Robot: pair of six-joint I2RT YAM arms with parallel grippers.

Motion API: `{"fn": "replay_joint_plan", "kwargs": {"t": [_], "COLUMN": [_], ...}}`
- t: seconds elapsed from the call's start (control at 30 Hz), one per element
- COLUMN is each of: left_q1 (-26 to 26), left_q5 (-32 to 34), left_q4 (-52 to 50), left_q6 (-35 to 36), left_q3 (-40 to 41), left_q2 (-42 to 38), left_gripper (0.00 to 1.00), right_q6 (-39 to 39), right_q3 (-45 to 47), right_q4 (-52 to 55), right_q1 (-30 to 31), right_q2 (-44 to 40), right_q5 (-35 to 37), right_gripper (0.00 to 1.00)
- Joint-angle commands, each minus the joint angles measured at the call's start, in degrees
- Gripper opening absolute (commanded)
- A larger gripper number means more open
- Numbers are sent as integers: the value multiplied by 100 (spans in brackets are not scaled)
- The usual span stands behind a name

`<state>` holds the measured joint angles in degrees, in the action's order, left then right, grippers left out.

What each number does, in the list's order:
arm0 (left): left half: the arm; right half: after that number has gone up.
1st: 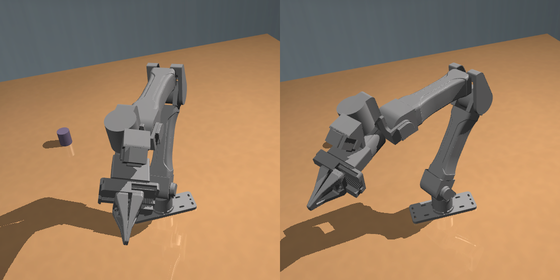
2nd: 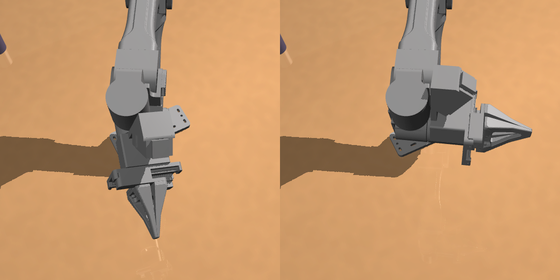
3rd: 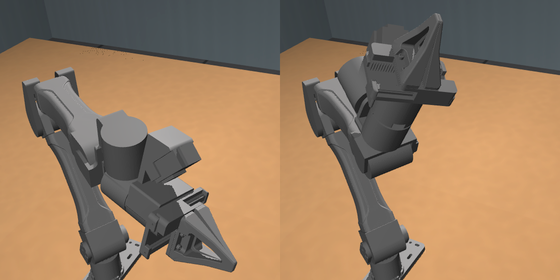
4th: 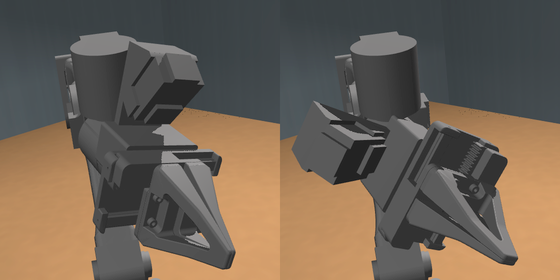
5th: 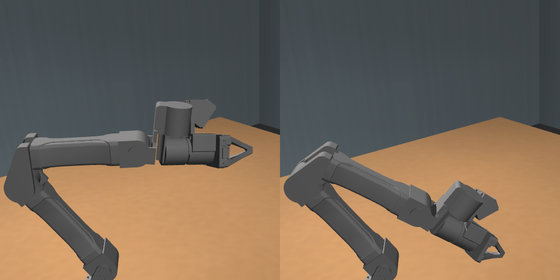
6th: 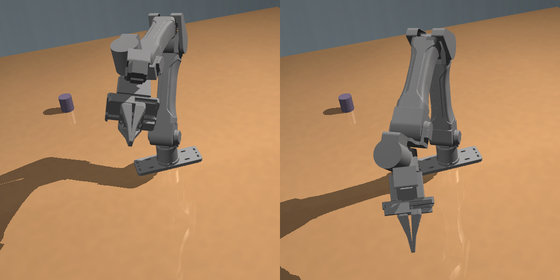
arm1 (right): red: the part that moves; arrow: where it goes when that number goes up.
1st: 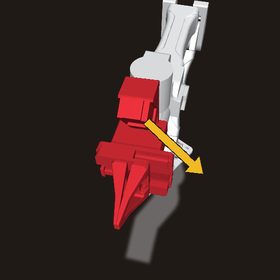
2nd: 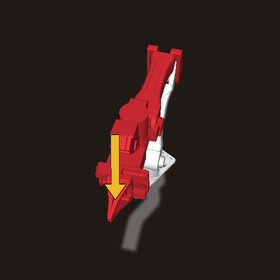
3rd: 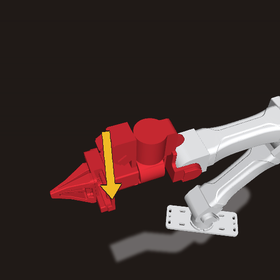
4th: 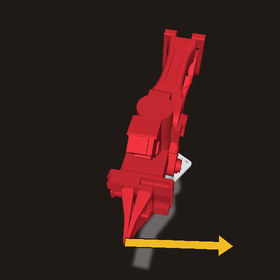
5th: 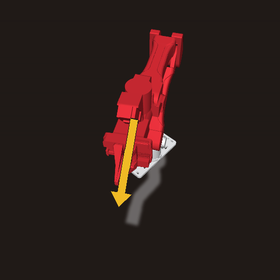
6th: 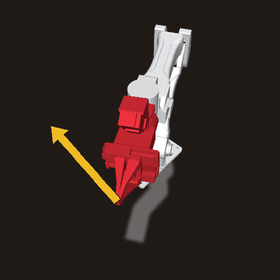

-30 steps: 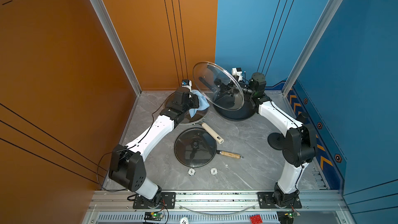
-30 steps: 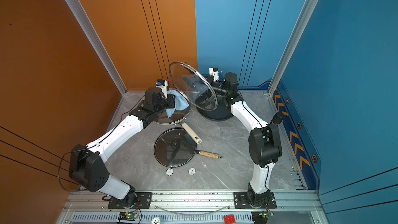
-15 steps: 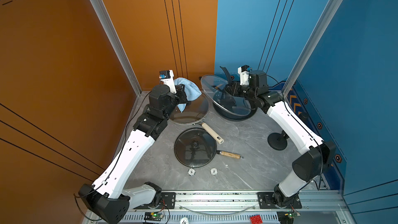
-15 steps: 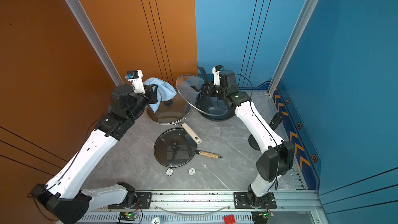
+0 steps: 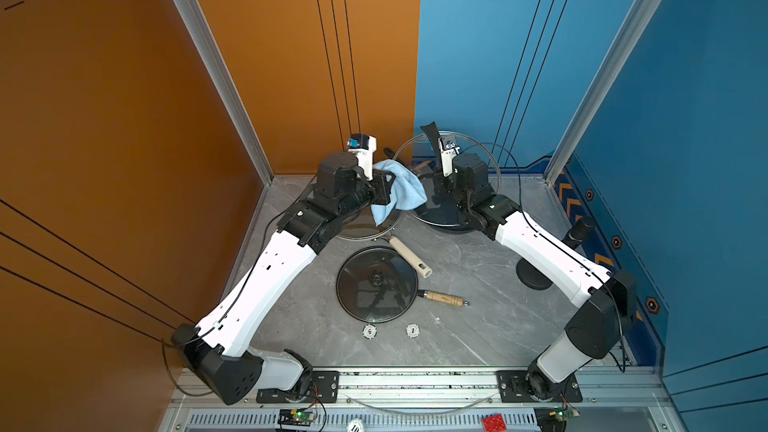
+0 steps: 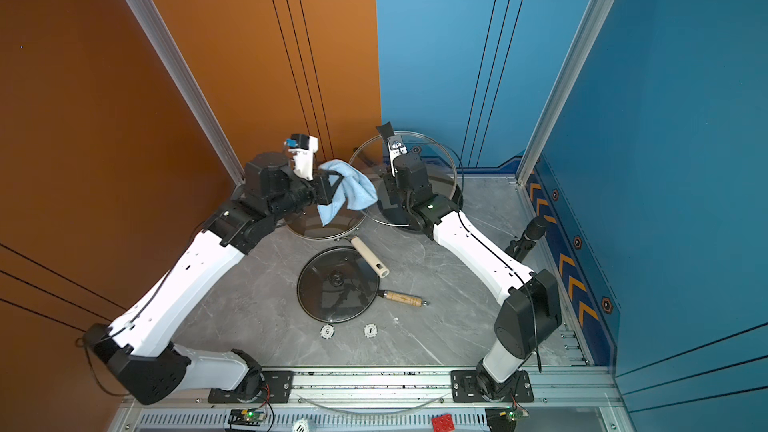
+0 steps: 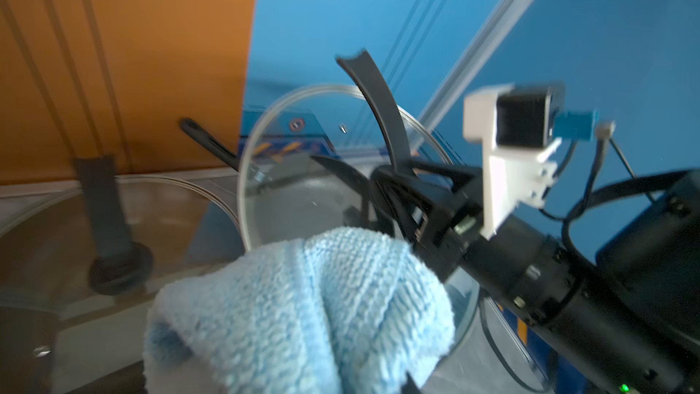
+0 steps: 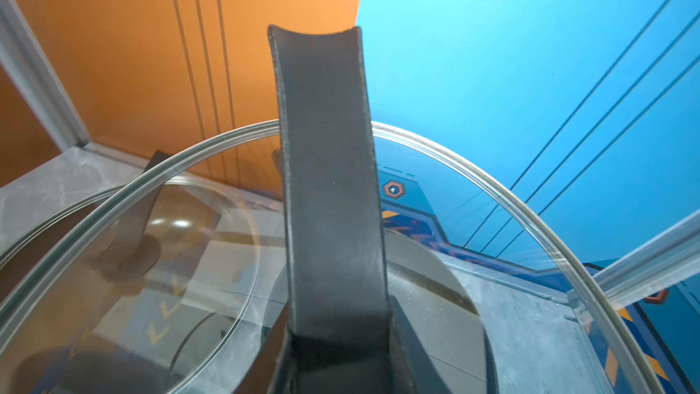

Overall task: Wipe the pot lid with a cloth
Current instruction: Wipe the pot lid.

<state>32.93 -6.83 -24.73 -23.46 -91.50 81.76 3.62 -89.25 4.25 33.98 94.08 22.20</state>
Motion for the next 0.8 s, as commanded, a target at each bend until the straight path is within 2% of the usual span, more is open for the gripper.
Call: {"fn": "replay_joint_plan", "kwargs": {"t": [0.0,0.07,0.17,0.43,0.53,0.63,0.7,0.77], "left_q1": [158,194,72,-932,-1134,-1086,-911,-526], "left_q5": [-1225,-1275,-876,446,449,430,-40,-466], "left_q4": [-647,-903,-1065,-1066,-1056,-1055,-981,-964], "left_q6": [111,206,248,89,100,327,522,730], "left_q3": [-386,-531,-546,-484,-641,-808,-914,-1055], "left_q2": [406,627,769,781,796,694,606,549], "left_gripper": [23,23,23,21,21,21,23,23], "right_q6": [7,16,77,341,414,467,464,508], "right_q3": [-496,-490,-337,259,391,448,397,293], "right_q4": [-1281,-1277,-1269,-807,-669,-663,-660,-603], "right_q1": [7,33,71,190,278,341,362,390], "right_q2": [-184,-227,-417,-1231,-1380,-1373,-1303,-1189], "right_q5": [250,205,37,-521,-568,-515,-469,-470], "right_gripper": [0,0,0,1,2,2,2,2]}}
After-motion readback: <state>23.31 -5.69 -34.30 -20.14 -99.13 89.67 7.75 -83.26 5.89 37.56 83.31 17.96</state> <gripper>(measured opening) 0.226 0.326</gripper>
